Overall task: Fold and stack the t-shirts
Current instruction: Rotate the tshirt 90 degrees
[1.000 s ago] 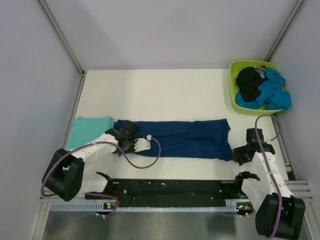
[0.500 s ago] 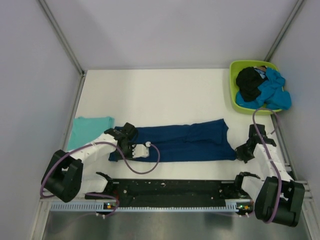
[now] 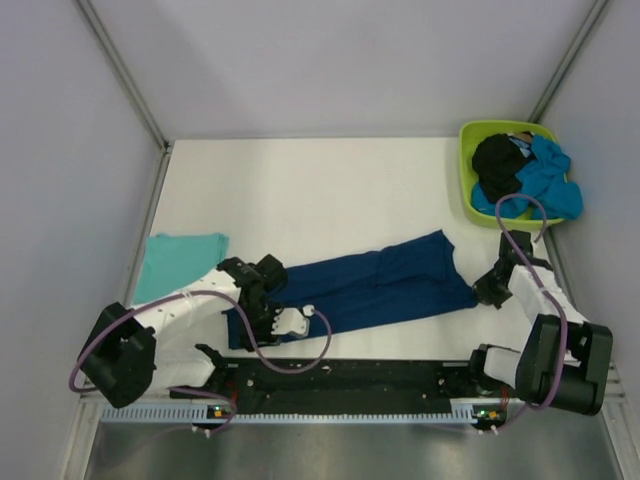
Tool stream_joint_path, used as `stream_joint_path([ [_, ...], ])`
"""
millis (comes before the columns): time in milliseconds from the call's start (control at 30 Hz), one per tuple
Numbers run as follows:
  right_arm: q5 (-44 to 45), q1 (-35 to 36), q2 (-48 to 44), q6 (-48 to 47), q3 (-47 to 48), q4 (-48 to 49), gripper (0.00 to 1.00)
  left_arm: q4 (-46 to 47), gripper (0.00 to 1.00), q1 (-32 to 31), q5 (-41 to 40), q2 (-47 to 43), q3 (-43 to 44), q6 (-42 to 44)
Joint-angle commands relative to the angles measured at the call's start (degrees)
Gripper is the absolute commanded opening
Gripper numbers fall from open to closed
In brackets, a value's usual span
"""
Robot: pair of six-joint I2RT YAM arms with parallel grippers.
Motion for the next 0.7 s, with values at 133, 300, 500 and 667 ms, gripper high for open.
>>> stream_joint_path([
  [133, 3.2, 2.1, 3.0, -6.5, 4.2, 6.1, 0.00, -9.1, 0.57, 13.3, 8.2, -2.5, 23.5, -0.6],
  [300, 3.9, 3.0, 3.8, -8.8, 5.4, 6.8, 0.00, 4.5, 0.51, 23.4, -2.9, 9.9, 27.8, -7.6],
  [500, 4.9, 4.6, 2.5, -11.4, 6.0, 7.5, 0.00, 14.4, 0.57, 26.5, -4.5, 19.2, 24.8, -7.0],
  [667, 4.3, 5.6, 1.7, -12.4, 6.1, 7.7, 0.00, 13.9, 0.52, 26.7, -3.4, 20.6, 18.4, -5.4],
])
